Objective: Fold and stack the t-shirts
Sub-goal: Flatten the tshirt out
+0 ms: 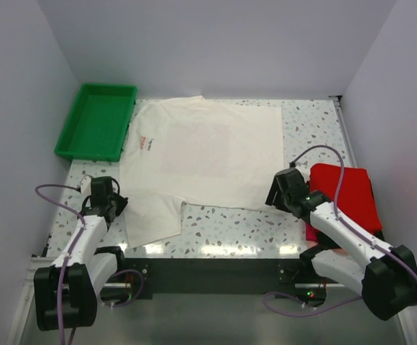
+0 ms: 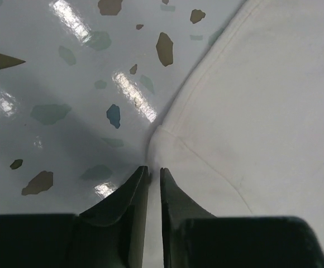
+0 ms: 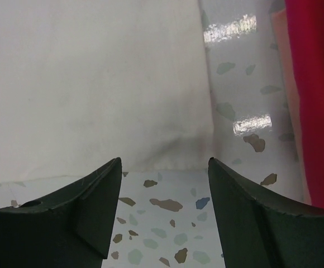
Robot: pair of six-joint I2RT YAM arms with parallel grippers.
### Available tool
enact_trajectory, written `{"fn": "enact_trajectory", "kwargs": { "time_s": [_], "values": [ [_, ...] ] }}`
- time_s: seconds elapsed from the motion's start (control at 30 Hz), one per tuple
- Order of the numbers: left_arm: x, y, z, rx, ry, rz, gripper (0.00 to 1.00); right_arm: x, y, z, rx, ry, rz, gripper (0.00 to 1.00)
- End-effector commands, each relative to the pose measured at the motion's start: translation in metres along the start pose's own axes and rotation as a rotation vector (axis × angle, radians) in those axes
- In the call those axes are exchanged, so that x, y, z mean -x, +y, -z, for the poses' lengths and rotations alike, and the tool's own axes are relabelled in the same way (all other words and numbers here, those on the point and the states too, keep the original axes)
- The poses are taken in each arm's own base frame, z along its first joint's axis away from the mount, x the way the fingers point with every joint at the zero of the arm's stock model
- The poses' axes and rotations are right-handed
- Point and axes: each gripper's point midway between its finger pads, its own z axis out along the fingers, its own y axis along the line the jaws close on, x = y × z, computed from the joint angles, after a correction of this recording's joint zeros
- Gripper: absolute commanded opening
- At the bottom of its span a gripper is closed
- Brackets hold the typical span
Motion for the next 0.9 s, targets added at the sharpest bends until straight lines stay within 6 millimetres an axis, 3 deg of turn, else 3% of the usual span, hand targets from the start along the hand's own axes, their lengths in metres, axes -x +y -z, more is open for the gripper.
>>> {"fn": "enact_trajectory", "kwargs": {
  "time_s": [0.0, 0.03, 0.1, 0.17, 0.27, 0.5, 0.73, 0.87],
  "values": [
    [0.008, -0.013, 0.01, -0.032, 0.011, -0.01, 0.21, -0.009, -0.002, 0.002, 0.007, 0.035, -0.069, 0.66],
    [0.008, -0.012, 0.014, -0.024, 0.019, -0.012, 0.33, -0.014, -0.004, 0.001, -0.004, 0.05, -0.085, 0.66],
    [0.018, -0.018, 0.025, -0.043, -0.01, 0.001, 0.45, -0.021, -0.011, 0.0, -0.032, 0.068, -0.105, 0.65],
    [0.017, -0.019, 0.037, -0.057, -0.015, 0.025, 0.66, -0.027, -0.016, 0.0, -0.052, 0.077, -0.145, 0.63],
    [0.009, -0.023, 0.05, -0.094, 0.002, 0.073, 0.76, -0.03, -0.018, -0.002, -0.058, 0.075, -0.19, 0.62],
    [-0.022, -0.008, 0.067, -0.034, 0.052, 0.091, 0.72, -0.037, -0.015, -0.007, -0.038, 0.099, -0.22, 0.6],
    [-0.028, 0.001, 0.076, -0.016, 0.059, 0.119, 0.57, -0.043, -0.012, -0.015, -0.012, 0.107, -0.209, 0.58],
    [-0.032, 0.007, 0.072, 0.049, 0.065, 0.098, 0.52, -0.047, -0.013, -0.021, -0.022, 0.133, -0.208, 0.57]
  ]
}}
